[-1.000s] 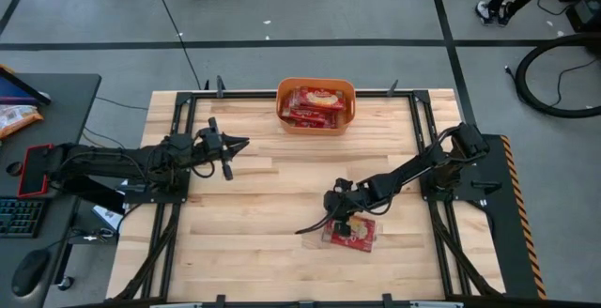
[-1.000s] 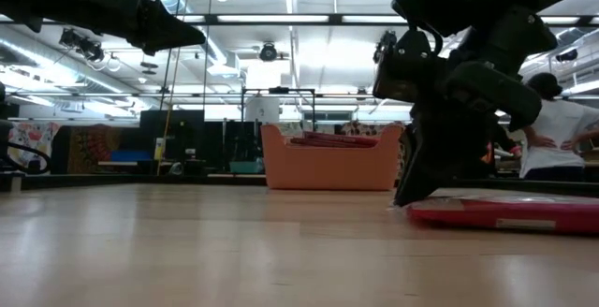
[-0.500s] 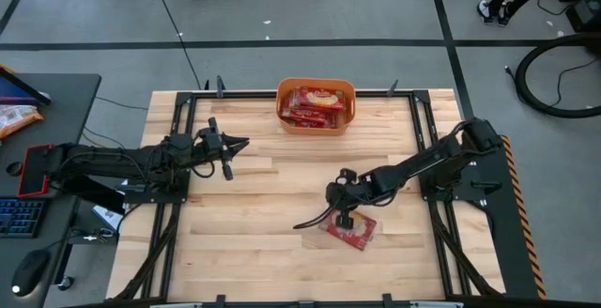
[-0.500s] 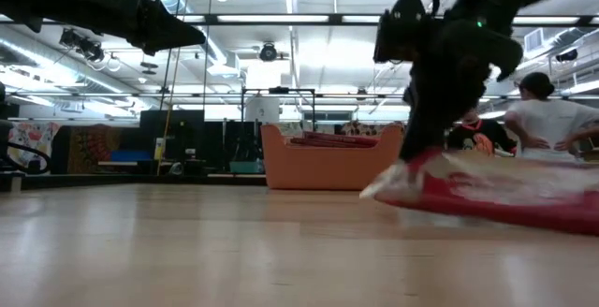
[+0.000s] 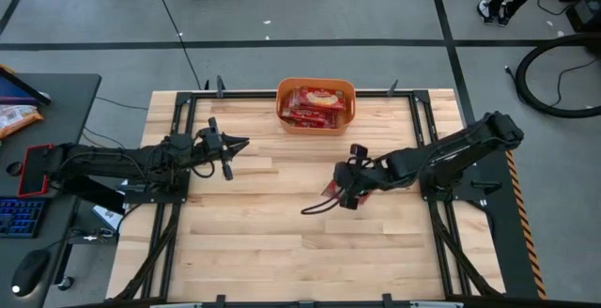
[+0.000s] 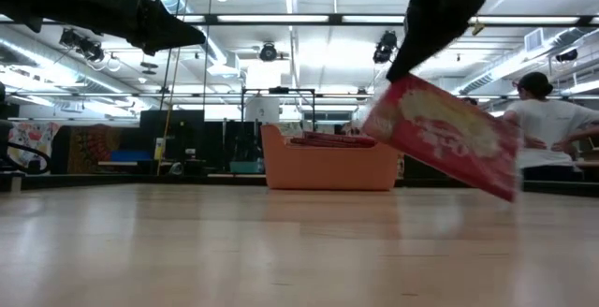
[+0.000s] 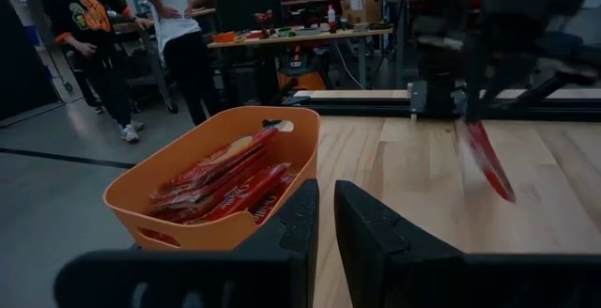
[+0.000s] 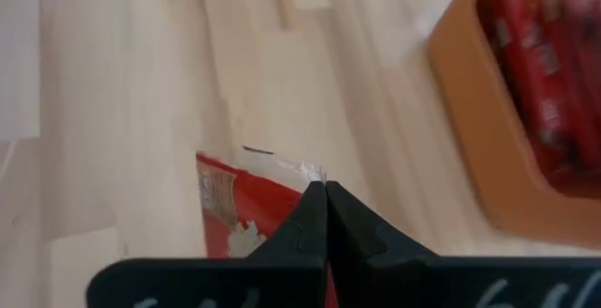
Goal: Sort popcorn bags into baskets
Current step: Put the red popcorn bag into the orange bin
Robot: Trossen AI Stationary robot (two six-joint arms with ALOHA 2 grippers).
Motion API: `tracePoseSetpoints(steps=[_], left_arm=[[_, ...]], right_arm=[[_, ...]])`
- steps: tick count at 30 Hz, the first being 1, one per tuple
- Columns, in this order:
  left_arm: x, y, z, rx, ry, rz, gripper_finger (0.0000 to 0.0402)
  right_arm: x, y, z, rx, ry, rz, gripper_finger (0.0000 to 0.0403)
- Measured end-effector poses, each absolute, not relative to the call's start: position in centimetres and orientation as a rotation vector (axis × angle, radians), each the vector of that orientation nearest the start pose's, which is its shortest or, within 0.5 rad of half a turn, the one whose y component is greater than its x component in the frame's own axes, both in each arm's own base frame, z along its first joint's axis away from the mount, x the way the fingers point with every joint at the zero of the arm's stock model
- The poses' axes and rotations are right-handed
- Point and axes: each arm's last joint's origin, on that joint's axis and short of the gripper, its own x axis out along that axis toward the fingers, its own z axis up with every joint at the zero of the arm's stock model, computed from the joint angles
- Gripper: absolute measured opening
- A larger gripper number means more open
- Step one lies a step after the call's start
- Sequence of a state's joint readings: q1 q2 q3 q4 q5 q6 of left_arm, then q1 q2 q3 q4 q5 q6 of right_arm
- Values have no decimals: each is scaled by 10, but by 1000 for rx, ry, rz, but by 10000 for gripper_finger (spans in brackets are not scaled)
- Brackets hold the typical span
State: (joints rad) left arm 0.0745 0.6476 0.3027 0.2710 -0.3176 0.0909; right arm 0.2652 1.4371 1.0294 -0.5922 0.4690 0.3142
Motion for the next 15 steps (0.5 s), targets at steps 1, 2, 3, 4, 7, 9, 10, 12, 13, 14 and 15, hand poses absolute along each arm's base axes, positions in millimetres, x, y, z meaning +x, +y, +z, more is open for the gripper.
tracePoseSetpoints(steps=[1,2,3,4,7,9,10,12,13,14,15], left_arm=[[154,21,229,98,91,388,43],[154,21,229,98,91,388,43],[154,21,229,98,91,388,43],[154,21,229,99,92,388,43],[154,21,229,99,92,388,43],[154,21,229,99,92,388,43],[154,21,229,99,92,388,43],[154,21,229,99,91,388,43],[154,21,229,99,92,388,43],[154,21,229,99,92,388,43],[154,21,229,99,91,388,43]], right_arm=[[276,60,248,-74,875,-332,2],[275,58,252,-82,860,-336,2],[273,56,256,-87,847,-344,2],[272,54,259,-93,835,-353,2],[268,47,267,-105,811,-361,1],[265,42,273,-119,791,-380,1],[264,39,275,-130,782,-393,1],[262,34,281,-155,759,-415,1],[261,32,284,-162,740,-423,1],[261,29,288,-170,718,-430,1],[260,26,292,-179,695,-435,1]])
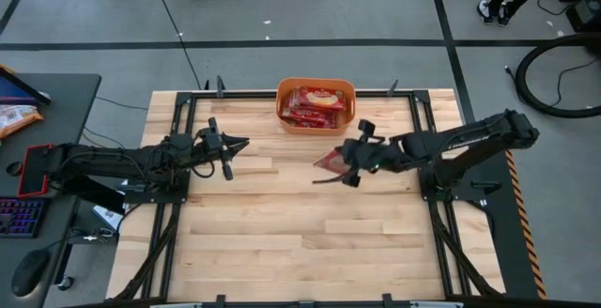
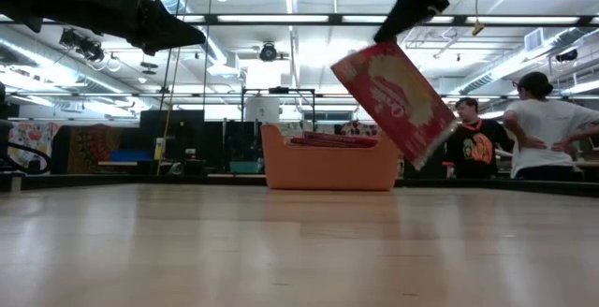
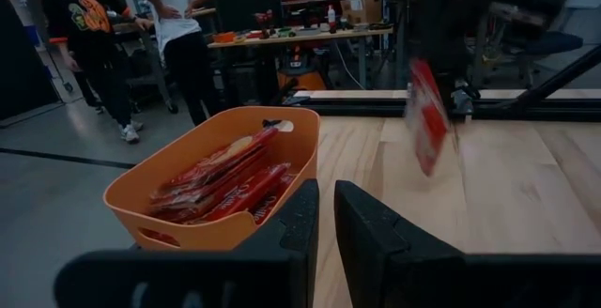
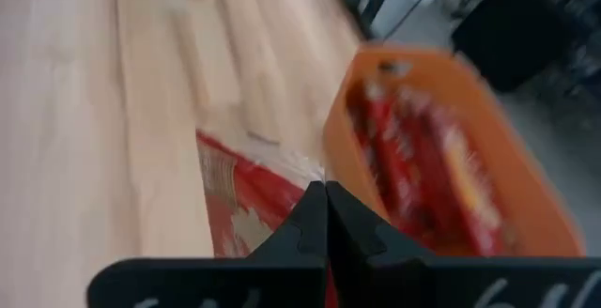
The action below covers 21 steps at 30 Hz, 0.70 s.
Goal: Sort popcorn bags into baskets
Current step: Put the red popcorn bag into the orange bin
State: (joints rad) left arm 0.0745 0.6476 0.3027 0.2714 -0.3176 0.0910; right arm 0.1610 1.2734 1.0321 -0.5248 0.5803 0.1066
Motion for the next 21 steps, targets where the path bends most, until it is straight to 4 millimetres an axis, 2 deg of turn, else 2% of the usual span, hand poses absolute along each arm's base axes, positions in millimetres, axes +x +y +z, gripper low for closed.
tracePoseSetpoints(steps=[11,21], left_arm=[[154,21,229,99,91,388,43],[154,21,229,99,91,388,43]], right_arm=[[259,-6,330,-307,463,-499,2],[256,-52,340,-472,471,-634,2]])
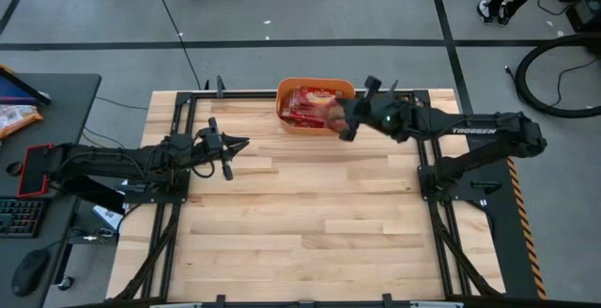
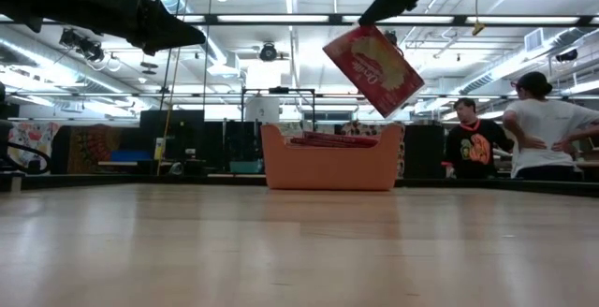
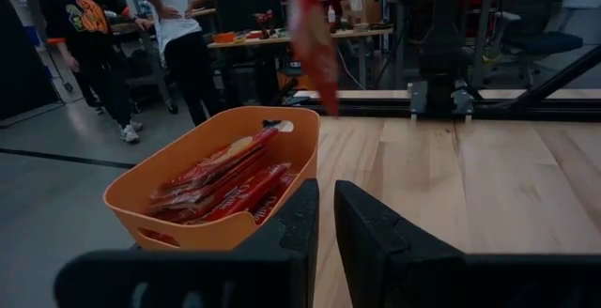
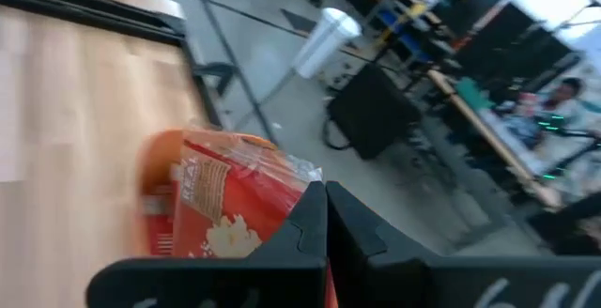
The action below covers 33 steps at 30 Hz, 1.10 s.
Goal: Sort popcorn bags into baskets
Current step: Put the red popcorn bag into the orange bin
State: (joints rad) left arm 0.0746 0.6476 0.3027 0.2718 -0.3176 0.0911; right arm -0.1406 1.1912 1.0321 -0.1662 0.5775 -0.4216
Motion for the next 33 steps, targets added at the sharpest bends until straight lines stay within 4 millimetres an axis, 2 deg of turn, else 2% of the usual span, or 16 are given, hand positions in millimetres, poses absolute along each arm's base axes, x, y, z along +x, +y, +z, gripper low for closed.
tracePoseSetpoints(steps=[9,14,18,26,33], left_arm=[[154,21,229,103,92,388,43],[154,21,229,110,93,389,43],[154,21,229,109,93,392,43],[154,21,230,108,92,393,43],[154,21,229,108,93,393,43]], right_arm=[[244,-102,348,-527,466,-781,2],[242,-123,345,-508,452,-737,3],[250,-141,331,-495,492,-749,3],[280,-169,299,-564,500,-684,3],[300,-180,267,-544,523,-564,8]])
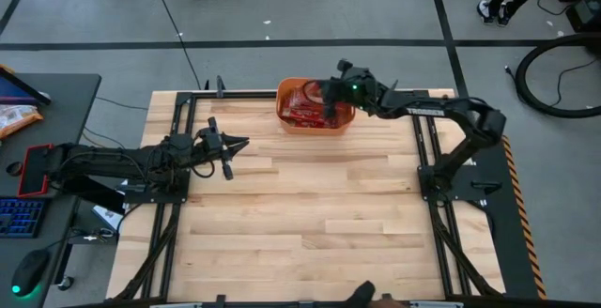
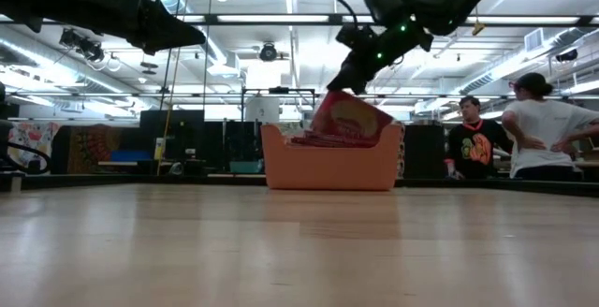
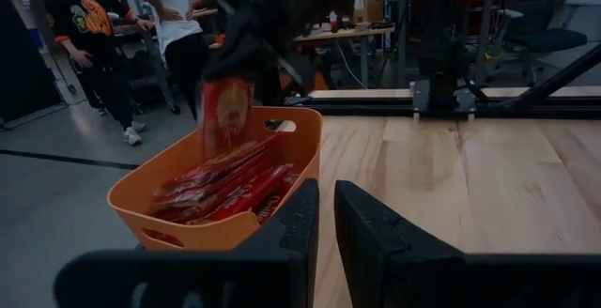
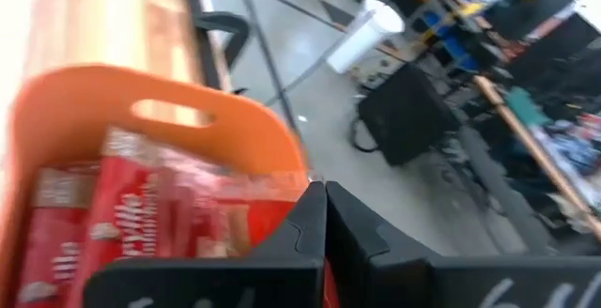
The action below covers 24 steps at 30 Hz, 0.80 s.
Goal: Sort popcorn bags into baskets
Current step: Put the red popcorn bag into the orange bin
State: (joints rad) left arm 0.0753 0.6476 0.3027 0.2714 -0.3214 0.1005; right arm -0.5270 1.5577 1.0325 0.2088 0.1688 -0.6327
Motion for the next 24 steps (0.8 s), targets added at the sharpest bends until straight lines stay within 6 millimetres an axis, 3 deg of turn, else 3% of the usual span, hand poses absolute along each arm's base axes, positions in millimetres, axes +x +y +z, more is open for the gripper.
tracePoseSetpoints(steps=[10,24], left_arm=[[154,21,229,107,93,393,43],[154,21,230,123,93,392,43]], right_arm=[[314,-184,237,-454,538,-434,10],[329,-175,228,-242,439,-416,28]])
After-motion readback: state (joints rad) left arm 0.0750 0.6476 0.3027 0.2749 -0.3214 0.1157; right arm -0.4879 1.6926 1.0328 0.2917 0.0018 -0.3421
